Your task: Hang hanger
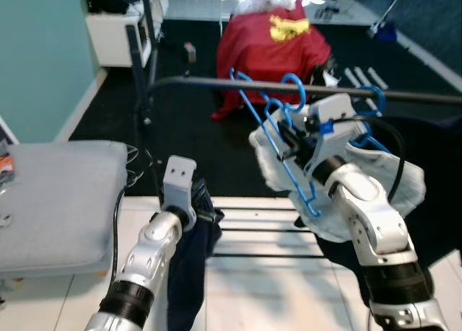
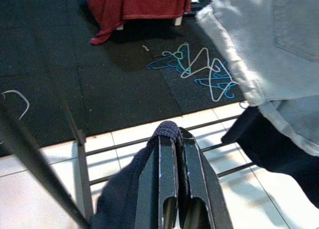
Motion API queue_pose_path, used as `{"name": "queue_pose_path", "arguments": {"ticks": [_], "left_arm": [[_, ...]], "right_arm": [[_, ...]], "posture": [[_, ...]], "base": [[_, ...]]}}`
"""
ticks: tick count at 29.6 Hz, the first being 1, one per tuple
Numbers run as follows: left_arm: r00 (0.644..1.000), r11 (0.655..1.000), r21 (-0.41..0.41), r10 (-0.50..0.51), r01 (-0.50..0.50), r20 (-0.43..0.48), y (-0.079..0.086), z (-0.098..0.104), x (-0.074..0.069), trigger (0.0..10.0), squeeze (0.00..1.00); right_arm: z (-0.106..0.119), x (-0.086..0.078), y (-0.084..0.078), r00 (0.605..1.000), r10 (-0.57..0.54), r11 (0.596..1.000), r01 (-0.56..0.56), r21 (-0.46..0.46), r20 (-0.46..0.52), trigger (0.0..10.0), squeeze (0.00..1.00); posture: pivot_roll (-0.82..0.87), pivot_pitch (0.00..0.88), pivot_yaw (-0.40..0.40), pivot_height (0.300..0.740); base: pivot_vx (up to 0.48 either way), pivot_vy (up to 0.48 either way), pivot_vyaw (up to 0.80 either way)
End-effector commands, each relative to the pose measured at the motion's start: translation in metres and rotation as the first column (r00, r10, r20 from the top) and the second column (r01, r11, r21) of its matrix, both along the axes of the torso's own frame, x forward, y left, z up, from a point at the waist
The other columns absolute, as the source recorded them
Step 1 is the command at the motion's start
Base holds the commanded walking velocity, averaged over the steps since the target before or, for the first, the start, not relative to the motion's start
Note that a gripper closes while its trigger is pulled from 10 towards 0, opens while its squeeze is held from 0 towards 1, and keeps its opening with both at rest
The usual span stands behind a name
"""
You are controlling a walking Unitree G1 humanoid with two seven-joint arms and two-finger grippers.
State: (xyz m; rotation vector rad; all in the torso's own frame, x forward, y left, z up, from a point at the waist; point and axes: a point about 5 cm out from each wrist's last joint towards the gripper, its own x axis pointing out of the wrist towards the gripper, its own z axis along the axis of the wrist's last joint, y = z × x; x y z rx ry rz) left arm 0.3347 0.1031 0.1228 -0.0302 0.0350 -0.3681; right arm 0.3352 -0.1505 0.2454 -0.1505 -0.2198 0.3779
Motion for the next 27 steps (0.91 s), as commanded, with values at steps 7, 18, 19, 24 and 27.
{"name": "queue_pose_path", "arguments": {"ticks": [7,18,19,24,27], "left_arm": [[0.999,0.998,0.035,-0.044,0.043,0.003,-0.003,-0.001,-0.004,10.0,0.0],[0.995,0.992,0.081,-0.099,0.1,-0.008,0.002,-0.003,-0.021,10.0,0.0],[0.995,0.992,0.084,-0.099,0.099,-0.01,0.004,-0.004,-0.022,10.0,0.0],[0.995,0.991,0.087,-0.096,0.097,-0.011,0.006,-0.004,-0.023,10.0,0.0],[0.997,0.993,0.091,-0.076,0.077,-0.015,0.013,-0.004,-0.027,10.0,0.0]], "right_arm": [[0.001,0.015,-0.02,0.993,-0.101,0.992,0.105,0.064,-0.065,10.0,0.0],[0.0,0.044,-0.044,0.974,-0.169,0.981,0.181,0.072,-0.152,10.0,0.0],[-0.001,0.046,-0.045,0.973,-0.169,0.981,0.182,0.071,-0.157,10.0,0.0],[-0.001,0.048,-0.046,0.973,-0.166,0.981,0.18,0.073,-0.161,10.0,0.0],[0.004,0.055,-0.048,0.975,-0.163,0.982,0.175,0.069,-0.152,10.0,0.0]], "posture": [[-0.05,0.172,-0.017,0.74],[0.0,0.259,-0.014,0.74],[0.0,0.259,-0.014,0.74],[0.01,0.272,-0.021,0.74],[0.02,0.303,-0.032,0.74]], "base": [[0.0,0.0,0.0],[0.0,0.0,0.0],[0.0,0.0,0.0],[0.0,0.0,0.0],[0.0,0.0,0.0]]}}
